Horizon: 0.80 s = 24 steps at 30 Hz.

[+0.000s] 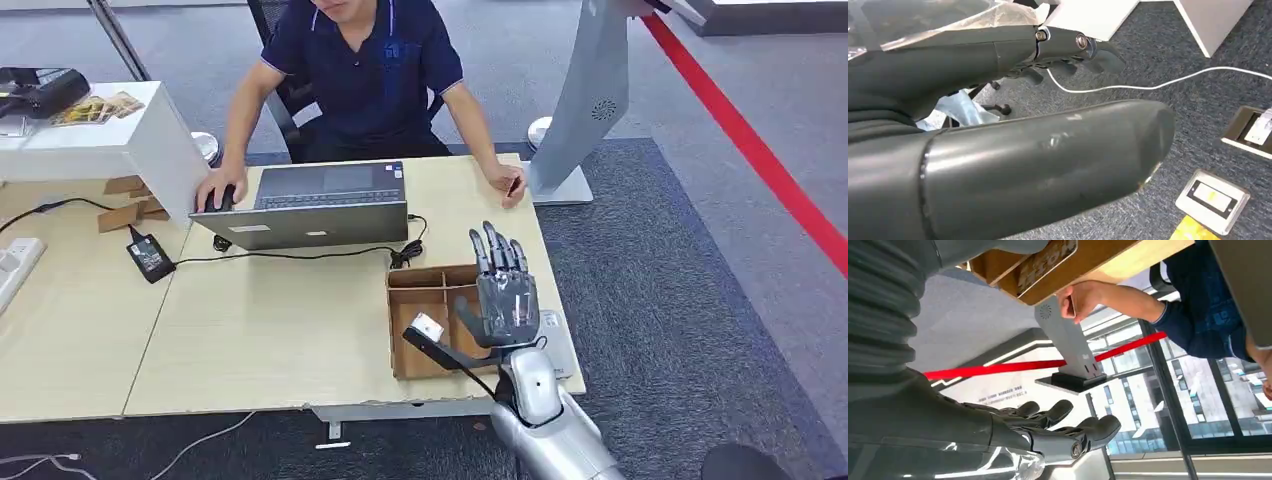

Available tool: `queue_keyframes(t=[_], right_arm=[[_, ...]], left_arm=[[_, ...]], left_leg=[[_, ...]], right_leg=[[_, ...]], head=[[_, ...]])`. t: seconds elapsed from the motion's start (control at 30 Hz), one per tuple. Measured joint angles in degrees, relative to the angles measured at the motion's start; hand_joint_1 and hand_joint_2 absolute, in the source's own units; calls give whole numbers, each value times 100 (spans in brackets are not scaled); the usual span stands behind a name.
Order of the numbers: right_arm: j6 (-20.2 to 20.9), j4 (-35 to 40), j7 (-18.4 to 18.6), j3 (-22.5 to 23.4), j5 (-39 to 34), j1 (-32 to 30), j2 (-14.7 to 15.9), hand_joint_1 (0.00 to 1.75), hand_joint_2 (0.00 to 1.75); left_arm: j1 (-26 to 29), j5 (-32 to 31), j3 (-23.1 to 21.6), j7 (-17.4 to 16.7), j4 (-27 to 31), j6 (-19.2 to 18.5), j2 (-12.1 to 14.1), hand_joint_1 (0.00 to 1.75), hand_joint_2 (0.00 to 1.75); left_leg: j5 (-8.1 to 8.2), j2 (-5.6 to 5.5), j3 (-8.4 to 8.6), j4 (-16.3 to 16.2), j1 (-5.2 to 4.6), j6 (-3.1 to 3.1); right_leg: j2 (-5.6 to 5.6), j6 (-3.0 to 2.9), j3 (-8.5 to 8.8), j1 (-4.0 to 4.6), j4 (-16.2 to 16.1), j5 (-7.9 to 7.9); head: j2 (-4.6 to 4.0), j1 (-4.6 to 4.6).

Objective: Pass the card to the sensor for recognition and then transmit it.

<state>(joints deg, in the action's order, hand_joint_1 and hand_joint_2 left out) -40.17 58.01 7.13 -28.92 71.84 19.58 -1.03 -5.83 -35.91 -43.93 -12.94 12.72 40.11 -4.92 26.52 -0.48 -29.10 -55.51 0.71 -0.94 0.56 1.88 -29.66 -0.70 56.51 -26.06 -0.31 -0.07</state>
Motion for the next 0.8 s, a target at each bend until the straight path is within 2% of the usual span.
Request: queue_keyframes(t=[0.8], right_arm=[[2, -142, -9, 116, -35, 5, -149, 0, 175]], left_arm=[[0, -9, -18, 0, 2, -9, 0, 0, 0]], left_leg=[[0, 0, 0, 0, 0, 0]], right_leg=[[0, 0, 0, 0, 0, 0]], head=[[0, 0]])
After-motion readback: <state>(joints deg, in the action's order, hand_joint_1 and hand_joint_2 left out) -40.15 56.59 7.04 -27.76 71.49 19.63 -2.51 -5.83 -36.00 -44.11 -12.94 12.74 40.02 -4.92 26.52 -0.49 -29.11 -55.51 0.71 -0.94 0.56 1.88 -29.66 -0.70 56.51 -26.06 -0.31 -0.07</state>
